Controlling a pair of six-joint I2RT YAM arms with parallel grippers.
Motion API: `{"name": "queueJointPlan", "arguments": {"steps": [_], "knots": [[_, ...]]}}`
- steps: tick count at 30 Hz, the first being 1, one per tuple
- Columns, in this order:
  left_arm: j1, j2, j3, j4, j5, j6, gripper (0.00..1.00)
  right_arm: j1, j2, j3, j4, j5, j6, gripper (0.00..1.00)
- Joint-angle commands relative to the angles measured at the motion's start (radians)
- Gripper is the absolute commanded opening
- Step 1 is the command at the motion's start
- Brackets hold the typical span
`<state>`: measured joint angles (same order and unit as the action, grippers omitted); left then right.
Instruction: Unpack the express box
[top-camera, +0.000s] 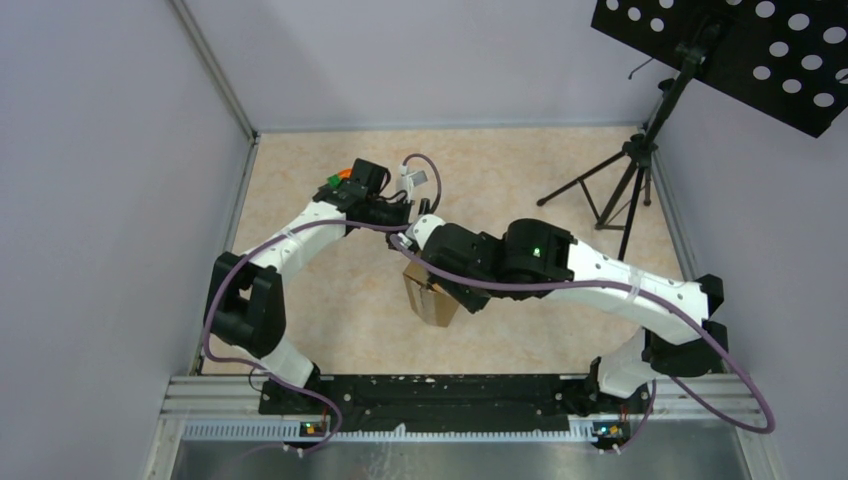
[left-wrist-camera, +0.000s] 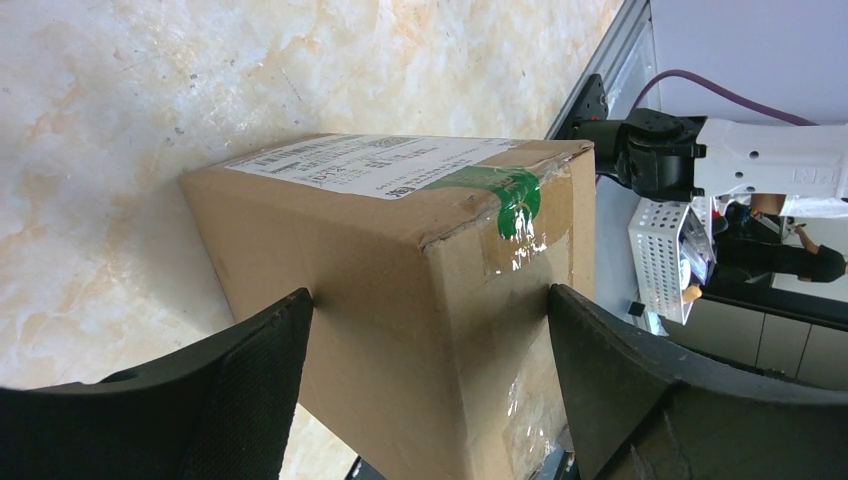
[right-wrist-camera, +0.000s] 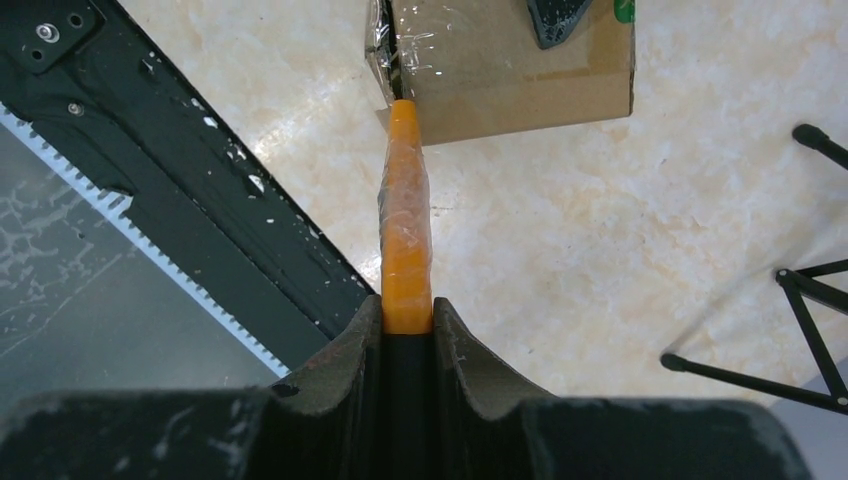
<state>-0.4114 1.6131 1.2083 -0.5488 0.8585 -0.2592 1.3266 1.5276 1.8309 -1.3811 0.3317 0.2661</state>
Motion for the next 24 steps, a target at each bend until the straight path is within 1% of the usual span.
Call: {"name": "queueJointPlan", "arguments": {"steps": [1,11,20,22,24], "knots": [[0.014,0.026,0.003,-0.013,-0.087,0.058,0.88,0.005,-0.015,0.036,-0.033,0.057,0.015,0.0],[0.013,0.023,-0.003,-0.011,-0.091,0.053,0.88,0.017,-0.021,-0.057,-0.016,-0.023,0.005,0.0],[0.021,0.021,-0.007,0.003,-0.123,0.012,0.88,0.031,-0.062,-0.065,0.008,0.004,0.008,0.0],[0.021,0.018,-0.009,0.006,-0.131,0.003,0.88,0.032,-0.068,-0.067,0.017,-0.01,0.001,0.0],[0.021,0.013,-0.012,0.01,-0.138,-0.008,0.88,0.033,-0.073,-0.062,0.025,0.011,0.005,0.0]]}}
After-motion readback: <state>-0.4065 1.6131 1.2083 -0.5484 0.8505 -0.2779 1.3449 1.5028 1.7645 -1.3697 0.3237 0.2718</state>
